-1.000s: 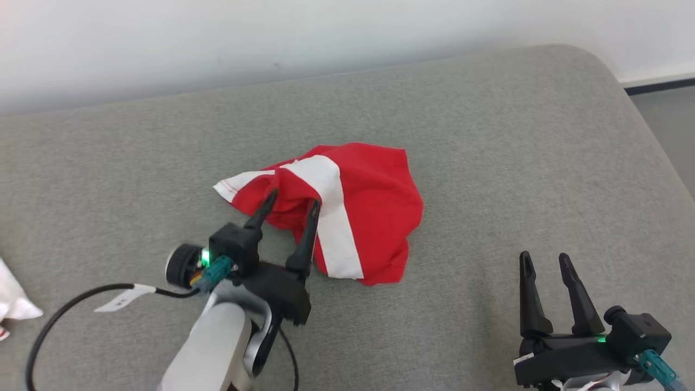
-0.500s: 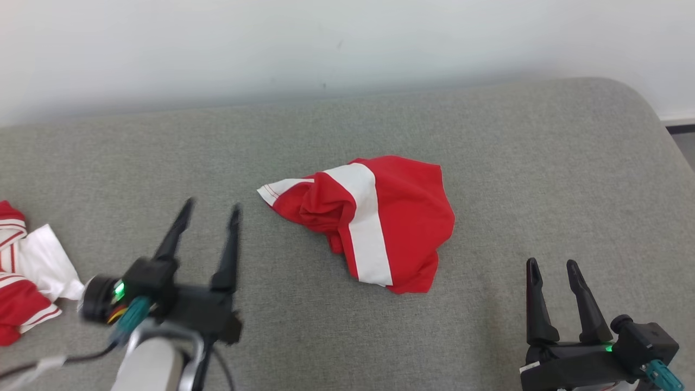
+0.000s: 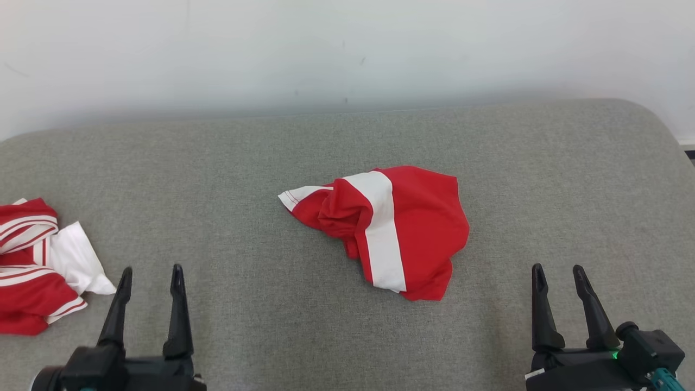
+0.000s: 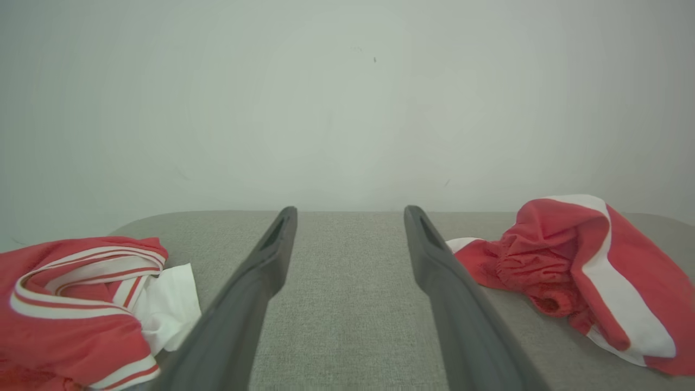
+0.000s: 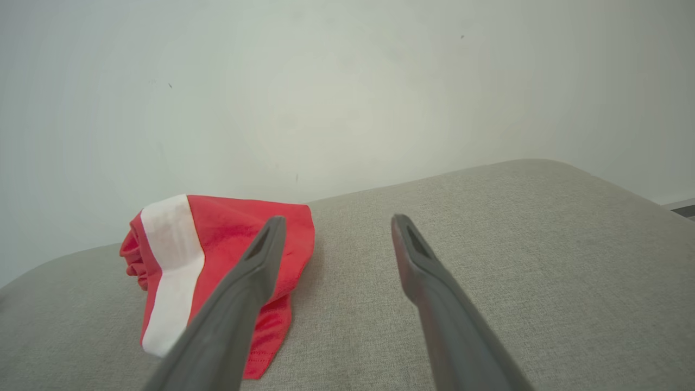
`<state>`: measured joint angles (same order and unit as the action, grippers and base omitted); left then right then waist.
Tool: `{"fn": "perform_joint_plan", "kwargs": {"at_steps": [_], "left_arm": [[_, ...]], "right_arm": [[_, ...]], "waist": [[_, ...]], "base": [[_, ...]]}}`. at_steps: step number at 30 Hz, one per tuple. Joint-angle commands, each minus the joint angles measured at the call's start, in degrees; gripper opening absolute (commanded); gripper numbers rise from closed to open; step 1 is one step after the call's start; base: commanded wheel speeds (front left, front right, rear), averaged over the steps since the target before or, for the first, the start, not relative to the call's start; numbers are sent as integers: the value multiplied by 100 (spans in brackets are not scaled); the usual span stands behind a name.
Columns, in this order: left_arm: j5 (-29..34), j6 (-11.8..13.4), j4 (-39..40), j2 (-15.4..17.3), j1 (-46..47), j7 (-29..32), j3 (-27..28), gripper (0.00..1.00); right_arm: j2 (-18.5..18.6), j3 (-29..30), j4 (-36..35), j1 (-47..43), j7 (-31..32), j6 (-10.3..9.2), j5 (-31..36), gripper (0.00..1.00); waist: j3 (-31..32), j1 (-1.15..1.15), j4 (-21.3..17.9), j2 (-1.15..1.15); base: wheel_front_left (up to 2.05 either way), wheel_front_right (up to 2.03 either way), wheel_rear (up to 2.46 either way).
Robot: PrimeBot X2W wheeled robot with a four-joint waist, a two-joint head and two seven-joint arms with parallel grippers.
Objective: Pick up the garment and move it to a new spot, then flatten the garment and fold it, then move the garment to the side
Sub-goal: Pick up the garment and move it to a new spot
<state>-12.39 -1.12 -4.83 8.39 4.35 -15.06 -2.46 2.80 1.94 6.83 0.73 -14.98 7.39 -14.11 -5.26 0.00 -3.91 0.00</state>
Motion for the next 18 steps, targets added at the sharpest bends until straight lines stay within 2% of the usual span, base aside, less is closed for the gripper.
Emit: {"fn": "perform_joint_plan", "kwargs": {"at_steps": [1, 9, 18], "left_arm": [[131, -85, 137, -119, -195, -22, 149, 100], [429, -293, 306, -432, -489, -22, 534, 100], [579, -492, 128, -537, -708, -22, 685, 100]], "right_arm": [[2, 22, -13, -96, -14, 19, 27, 100], [3, -11, -21, -136, -14, 19, 64, 100], [4, -58, 13, -230, -14, 19, 73, 100]], "waist": [[4, 0, 16, 0], [20, 0, 25, 0], [92, 0, 8, 0]], "base": [[0, 0, 0], [0, 0, 0], [0, 0, 0]]}}
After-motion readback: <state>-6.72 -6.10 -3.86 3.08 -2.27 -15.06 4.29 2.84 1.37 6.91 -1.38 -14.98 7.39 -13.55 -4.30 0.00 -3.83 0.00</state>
